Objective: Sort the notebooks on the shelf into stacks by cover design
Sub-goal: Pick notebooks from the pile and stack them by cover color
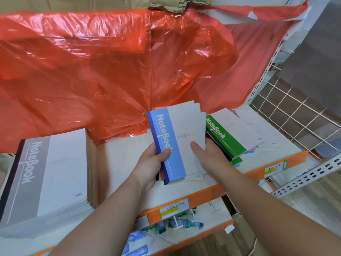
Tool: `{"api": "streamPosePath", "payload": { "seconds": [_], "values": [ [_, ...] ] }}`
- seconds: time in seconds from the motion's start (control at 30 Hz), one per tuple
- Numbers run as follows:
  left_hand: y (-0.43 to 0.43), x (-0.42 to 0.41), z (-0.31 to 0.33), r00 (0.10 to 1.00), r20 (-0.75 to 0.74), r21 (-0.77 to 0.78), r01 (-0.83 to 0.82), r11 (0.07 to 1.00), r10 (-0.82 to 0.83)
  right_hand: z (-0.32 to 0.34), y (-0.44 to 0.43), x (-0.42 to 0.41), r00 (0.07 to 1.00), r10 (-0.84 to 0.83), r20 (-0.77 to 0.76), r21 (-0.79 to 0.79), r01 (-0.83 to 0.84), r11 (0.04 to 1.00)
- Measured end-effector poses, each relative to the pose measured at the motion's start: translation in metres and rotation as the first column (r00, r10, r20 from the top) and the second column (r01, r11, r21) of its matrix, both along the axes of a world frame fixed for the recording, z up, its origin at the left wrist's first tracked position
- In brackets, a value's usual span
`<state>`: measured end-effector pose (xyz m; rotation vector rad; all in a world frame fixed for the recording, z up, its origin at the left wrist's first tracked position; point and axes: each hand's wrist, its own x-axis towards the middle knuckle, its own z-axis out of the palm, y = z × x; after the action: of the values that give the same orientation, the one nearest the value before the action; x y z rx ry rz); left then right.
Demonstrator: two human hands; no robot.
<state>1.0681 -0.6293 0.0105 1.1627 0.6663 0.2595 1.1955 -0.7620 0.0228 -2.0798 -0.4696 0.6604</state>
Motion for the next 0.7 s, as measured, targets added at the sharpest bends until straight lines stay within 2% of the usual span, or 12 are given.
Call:
{"api": "streamPosePath", "payload": {
  "seconds": [0.07, 0.2, 0.3, 0.43, 0.6, 0.7],
  "values": [
    [0.005, -0.002, 0.003, 1.000, 0.011, 0.085, -0.028, 0.996, 0.027, 0.006, -0.001, -0.004, 0.999, 0.039, -0.034, 0.087, -0.036, 0.996],
    [0.016, 0.000, 0.010, 0.989, 0.054, 0.341, -0.147, 0.929, 0.137, 0.011, 0.005, -0.009, 0.997, 0.042, 0.068, 0.286, -0.060, 0.956],
    [0.017, 0.002, 0.012, 0.980, 0.099, 0.402, -0.199, 0.894, 0.174, 0.011, 0.009, -0.012, 0.998, 0.006, 0.068, 0.383, -0.032, 0.923],
    [0.009, 0.002, 0.000, 0.980, 0.059, 0.462, -0.196, 0.865, 0.191, 0.001, 0.012, -0.018, 0.998, -0.047, 0.046, 0.384, 0.026, 0.923],
    [0.006, 0.004, 0.002, 0.977, 0.070, 0.503, -0.207, 0.839, 0.199, -0.001, 0.012, -0.018, 0.998, -0.036, 0.046, 0.378, 0.016, 0.926],
    [0.006, 0.001, -0.004, 0.985, 0.020, 0.533, -0.157, 0.831, 0.173, -0.009, 0.009, -0.018, 0.998, 0.005, 0.057, 0.332, -0.024, 0.943]
  ]
}}
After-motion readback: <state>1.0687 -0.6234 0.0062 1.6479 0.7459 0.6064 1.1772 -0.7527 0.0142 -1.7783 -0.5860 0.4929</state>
